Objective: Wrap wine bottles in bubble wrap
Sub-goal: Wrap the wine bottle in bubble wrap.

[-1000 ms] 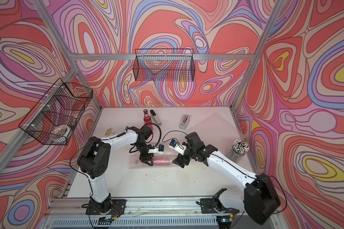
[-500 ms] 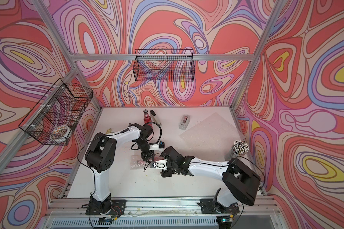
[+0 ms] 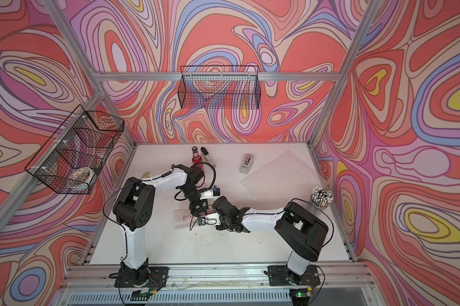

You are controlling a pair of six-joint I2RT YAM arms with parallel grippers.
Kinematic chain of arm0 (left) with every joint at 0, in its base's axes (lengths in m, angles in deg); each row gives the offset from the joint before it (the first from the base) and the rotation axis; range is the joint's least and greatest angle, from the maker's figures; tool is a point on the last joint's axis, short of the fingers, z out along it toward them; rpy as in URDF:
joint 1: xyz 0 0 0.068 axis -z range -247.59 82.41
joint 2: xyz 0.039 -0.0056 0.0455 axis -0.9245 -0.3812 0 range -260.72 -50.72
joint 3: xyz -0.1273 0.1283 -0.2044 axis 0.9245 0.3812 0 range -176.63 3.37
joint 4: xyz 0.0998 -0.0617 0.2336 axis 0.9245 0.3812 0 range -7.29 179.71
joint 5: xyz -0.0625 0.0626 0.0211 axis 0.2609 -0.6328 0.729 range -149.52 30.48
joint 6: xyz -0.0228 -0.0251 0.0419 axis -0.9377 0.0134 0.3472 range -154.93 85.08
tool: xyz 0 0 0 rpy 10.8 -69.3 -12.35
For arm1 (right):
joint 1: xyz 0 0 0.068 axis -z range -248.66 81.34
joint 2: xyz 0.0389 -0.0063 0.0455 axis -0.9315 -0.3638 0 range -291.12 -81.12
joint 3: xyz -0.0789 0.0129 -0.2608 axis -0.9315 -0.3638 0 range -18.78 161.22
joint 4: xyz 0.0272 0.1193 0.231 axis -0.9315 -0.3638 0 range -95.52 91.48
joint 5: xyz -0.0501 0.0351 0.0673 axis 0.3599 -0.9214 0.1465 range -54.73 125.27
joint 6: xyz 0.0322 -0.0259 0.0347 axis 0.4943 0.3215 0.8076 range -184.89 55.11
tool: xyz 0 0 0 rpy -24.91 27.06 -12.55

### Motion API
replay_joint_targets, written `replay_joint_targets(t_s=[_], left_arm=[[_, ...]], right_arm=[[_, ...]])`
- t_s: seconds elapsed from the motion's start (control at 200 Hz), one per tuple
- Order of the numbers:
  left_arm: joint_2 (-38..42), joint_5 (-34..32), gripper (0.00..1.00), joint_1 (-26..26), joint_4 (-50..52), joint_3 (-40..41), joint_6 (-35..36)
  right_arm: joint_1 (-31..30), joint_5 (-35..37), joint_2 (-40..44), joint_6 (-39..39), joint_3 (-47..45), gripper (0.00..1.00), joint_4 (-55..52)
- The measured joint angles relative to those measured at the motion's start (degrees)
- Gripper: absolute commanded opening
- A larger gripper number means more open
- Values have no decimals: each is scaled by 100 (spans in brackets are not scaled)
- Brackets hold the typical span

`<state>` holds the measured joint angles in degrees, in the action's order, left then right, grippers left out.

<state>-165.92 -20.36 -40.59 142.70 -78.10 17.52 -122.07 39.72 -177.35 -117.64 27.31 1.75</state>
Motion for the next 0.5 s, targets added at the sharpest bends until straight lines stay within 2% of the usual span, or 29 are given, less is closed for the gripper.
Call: replay_joint_targets(t_s=[0.145,0.215,0.33,0.501], left_arm=[[345,-46,100,-42,-48,-9,-68],[669,-199,100,-127,-87,2,-166],[1635,-616,100,-385,-229,243,-323],[3062,-1425,100,-723,-573,879,-439]], right_arm=[[9,-151,0,240,76,50,-166],[44,-400,-2,492,186,49,-398],[170,-1029,-109,1005,509,48,-918],[509,-2264,-417,1742,1014,47,-1596]])
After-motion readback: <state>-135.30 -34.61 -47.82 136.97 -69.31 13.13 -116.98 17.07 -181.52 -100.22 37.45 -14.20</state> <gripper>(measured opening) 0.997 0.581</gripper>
